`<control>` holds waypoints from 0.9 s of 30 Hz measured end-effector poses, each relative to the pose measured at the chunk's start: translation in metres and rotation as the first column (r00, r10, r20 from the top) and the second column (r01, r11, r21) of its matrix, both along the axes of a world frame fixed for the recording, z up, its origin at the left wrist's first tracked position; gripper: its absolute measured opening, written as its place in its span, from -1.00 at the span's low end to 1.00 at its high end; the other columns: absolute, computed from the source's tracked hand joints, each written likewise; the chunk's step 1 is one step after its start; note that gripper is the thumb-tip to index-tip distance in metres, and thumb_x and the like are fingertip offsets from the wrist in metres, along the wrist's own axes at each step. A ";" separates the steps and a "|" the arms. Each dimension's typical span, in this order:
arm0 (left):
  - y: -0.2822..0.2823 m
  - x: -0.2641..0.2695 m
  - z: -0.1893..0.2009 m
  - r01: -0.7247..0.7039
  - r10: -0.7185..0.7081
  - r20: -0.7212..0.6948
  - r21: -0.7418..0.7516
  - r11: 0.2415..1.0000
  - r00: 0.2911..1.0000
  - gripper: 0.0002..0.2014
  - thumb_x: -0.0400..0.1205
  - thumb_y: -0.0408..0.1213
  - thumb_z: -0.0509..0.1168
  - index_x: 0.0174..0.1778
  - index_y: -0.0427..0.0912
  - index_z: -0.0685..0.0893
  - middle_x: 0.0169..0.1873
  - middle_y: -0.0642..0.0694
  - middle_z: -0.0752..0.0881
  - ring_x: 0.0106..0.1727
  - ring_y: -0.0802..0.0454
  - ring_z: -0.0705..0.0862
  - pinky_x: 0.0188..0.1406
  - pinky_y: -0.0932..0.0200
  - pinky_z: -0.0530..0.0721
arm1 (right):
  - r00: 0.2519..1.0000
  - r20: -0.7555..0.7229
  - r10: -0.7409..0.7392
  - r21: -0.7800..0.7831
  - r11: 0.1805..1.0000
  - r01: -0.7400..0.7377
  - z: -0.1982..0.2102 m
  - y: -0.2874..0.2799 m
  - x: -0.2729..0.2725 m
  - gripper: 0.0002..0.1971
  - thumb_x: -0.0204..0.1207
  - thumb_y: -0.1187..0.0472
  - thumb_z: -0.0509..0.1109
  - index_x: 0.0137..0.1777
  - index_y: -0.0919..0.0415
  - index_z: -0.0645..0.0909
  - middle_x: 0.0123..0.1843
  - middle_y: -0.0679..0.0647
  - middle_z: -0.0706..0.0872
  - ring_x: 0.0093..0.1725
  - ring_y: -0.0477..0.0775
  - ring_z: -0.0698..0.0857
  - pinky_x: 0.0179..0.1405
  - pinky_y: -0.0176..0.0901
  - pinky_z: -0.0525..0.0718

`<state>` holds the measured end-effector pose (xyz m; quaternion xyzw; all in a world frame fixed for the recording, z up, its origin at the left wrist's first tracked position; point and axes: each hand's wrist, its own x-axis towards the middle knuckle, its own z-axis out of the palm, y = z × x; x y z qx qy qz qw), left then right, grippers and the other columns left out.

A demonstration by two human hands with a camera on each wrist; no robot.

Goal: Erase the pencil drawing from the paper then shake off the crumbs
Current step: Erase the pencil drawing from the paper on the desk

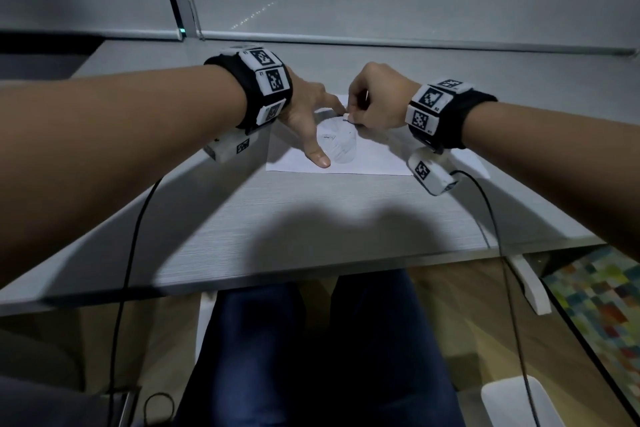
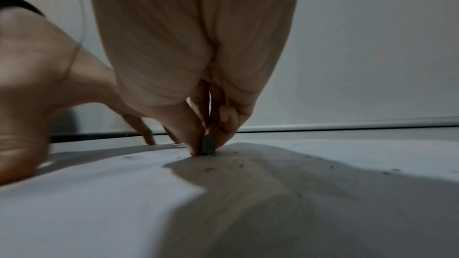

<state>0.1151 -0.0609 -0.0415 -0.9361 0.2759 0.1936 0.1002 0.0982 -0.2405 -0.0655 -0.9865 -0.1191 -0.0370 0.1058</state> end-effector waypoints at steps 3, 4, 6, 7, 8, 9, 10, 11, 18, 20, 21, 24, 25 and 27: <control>0.001 0.001 -0.003 -0.018 0.018 -0.012 -0.011 1.000 1.000 0.28 0.19 0.51 0.59 0.80 0.39 0.09 0.71 0.00 0.30 0.71 -0.27 0.36 0.50 -0.31 0.43 | 0.998 -0.020 0.058 0.005 0.998 -0.058 -0.004 0.004 -0.009 -0.91 0.52 0.21 0.54 -0.18 0.20 0.80 -0.31 -0.01 0.78 -0.27 0.02 0.76 -0.25 -0.22 0.69; 0.001 0.002 -0.003 -0.017 0.017 -0.012 -0.010 1.000 1.000 0.28 0.17 0.52 0.59 0.80 0.39 0.10 0.70 -0.01 0.30 0.70 -0.27 0.36 0.50 -0.31 0.44 | 0.995 -0.035 0.090 0.011 0.996 -0.090 -0.005 0.006 -0.014 -0.92 0.52 0.20 0.55 -0.18 0.18 0.80 -0.32 -0.04 0.77 -0.30 -0.06 0.73 -0.28 -0.29 0.63; 0.001 0.003 -0.004 -0.013 0.013 -0.016 -0.012 1.000 1.000 0.29 0.15 0.53 0.59 0.80 0.39 0.12 0.69 -0.02 0.32 0.69 -0.27 0.37 0.50 -0.31 0.44 | 0.987 -0.074 0.141 0.031 0.990 -0.139 -0.004 0.004 -0.018 -0.92 0.51 0.17 0.59 -0.19 0.13 0.81 -0.31 -0.06 0.79 -0.34 -0.15 0.70 -0.30 -0.37 0.58; 0.001 0.003 -0.003 -0.018 0.018 -0.020 -0.015 1.000 1.000 0.29 0.17 0.51 0.60 0.80 0.39 0.11 0.69 -0.02 0.32 0.70 -0.27 0.36 0.50 -0.30 0.44 | 0.986 -0.088 0.140 0.041 0.990 -0.137 -0.002 0.002 -0.016 -0.92 0.50 0.15 0.61 -0.19 0.11 0.82 -0.32 -0.06 0.80 -0.36 -0.15 0.69 -0.30 -0.37 0.59; 0.000 0.002 -0.003 -0.027 0.026 -0.026 -0.016 1.000 0.999 0.28 0.19 0.49 0.60 0.81 0.40 0.10 0.71 -0.03 0.30 0.71 -0.27 0.35 0.51 -0.29 0.43 | 0.988 -0.091 0.121 0.053 0.992 -0.116 -0.001 -0.001 -0.014 -0.92 0.49 0.14 0.62 -0.21 0.09 0.83 -0.34 -0.06 0.81 -0.38 -0.15 0.68 -0.30 -0.35 0.60; 0.001 0.002 -0.002 -0.033 0.033 -0.034 -0.018 0.999 0.999 0.27 0.21 0.47 0.61 0.81 0.41 0.09 0.72 -0.03 0.29 0.72 -0.28 0.33 0.52 -0.29 0.42 | 0.993 -0.084 0.087 0.065 0.995 -0.081 0.001 -0.004 -0.010 -0.92 0.48 0.15 0.62 -0.23 0.08 0.84 -0.35 -0.07 0.80 -0.39 -0.14 0.68 -0.30 -0.31 0.61; 0.000 0.003 -0.002 -0.036 0.035 -0.040 -0.018 0.999 0.999 0.26 0.22 0.45 0.62 0.81 0.43 0.07 0.73 -0.04 0.26 0.74 -0.28 0.30 0.53 -0.29 0.41 | 0.996 -0.068 0.050 0.073 0.996 -0.045 0.001 -0.007 -0.006 -0.92 0.47 0.17 0.62 -0.24 0.08 0.84 -0.37 -0.08 0.80 -0.39 -0.13 0.69 -0.29 -0.24 0.64; 0.000 0.003 -0.002 -0.035 0.034 -0.040 -0.015 0.999 0.999 0.26 0.23 0.44 0.62 0.81 0.43 0.06 0.74 -0.05 0.24 0.75 -0.29 0.28 0.54 -0.30 0.40 | 0.999 -0.052 0.015 0.069 0.998 -0.011 0.002 -0.009 -0.003 -0.92 0.46 0.19 0.61 -0.25 0.10 0.84 -0.36 -0.06 0.80 -0.37 -0.09 0.70 -0.26 -0.18 0.68; -0.003 0.004 -0.002 -0.043 0.043 -0.032 0.013 0.999 0.999 0.31 0.18 0.49 0.60 0.81 0.46 0.01 0.75 -0.07 0.21 0.77 -0.28 0.24 0.57 -0.31 0.36 | 0.995 -0.068 0.070 0.038 0.997 -0.067 0.000 -0.003 -0.013 -0.89 0.50 0.17 0.59 -0.23 0.17 0.83 -0.33 0.02 0.82 -0.30 0.02 0.76 -0.24 -0.16 0.75; -0.004 0.005 -0.002 -0.039 0.039 -0.021 0.017 0.999 0.999 0.31 0.18 0.47 0.62 0.81 0.46 0.02 0.74 -0.07 0.24 0.75 -0.28 0.26 0.55 -0.29 0.38 | 0.990 -0.102 0.099 0.045 0.995 -0.094 0.002 -0.004 -0.017 -0.90 0.49 0.14 0.62 -0.22 0.13 0.85 -0.37 -0.04 0.81 -0.36 -0.07 0.71 -0.28 -0.29 0.67; -0.005 0.005 -0.001 -0.036 0.037 -0.015 0.018 0.999 0.999 0.29 0.21 0.44 0.63 0.81 0.45 0.03 0.73 -0.07 0.24 0.75 -0.28 0.27 0.54 -0.28 0.38 | 0.990 -0.105 0.089 0.038 0.996 -0.085 0.003 -0.006 -0.017 -0.91 0.48 0.15 0.62 -0.22 0.12 0.86 -0.38 -0.07 0.80 -0.37 -0.10 0.70 -0.29 -0.32 0.66; -0.008 0.004 0.001 -0.030 0.030 -0.013 0.026 0.999 0.999 0.26 0.25 0.37 0.66 0.80 0.46 0.03 0.72 -0.07 0.23 0.75 -0.29 0.26 0.52 -0.30 0.39 | 0.997 -0.071 0.000 0.012 1.000 0.001 0.008 -0.013 -0.007 -0.94 0.45 0.23 0.61 -0.24 0.16 0.86 -0.39 -0.09 0.78 -0.34 -0.05 0.73 -0.23 -0.18 0.77; -0.009 0.003 0.002 -0.026 0.027 -0.021 0.031 0.999 0.999 0.26 0.25 0.36 0.66 0.79 0.49 0.03 0.72 -0.07 0.22 0.75 -0.29 0.25 0.51 -0.31 0.39 | 0.998 -0.060 -0.034 0.009 0.999 0.034 0.008 -0.016 -0.004 -0.93 0.44 0.26 0.60 -0.25 0.17 0.85 -0.39 -0.06 0.79 -0.30 0.03 0.76 -0.18 -0.12 0.80; -0.012 0.003 0.003 -0.028 0.029 -0.022 0.043 0.999 0.999 0.28 0.22 0.37 0.67 0.77 0.55 0.02 0.70 -0.08 0.23 0.74 -0.30 0.25 0.48 -0.31 0.40 | 0.997 -0.038 -0.061 -0.007 0.998 0.060 0.009 -0.017 -0.002 -0.91 0.44 0.29 0.57 -0.29 0.19 0.83 -0.39 -0.01 0.79 -0.28 0.11 0.77 -0.15 -0.05 0.81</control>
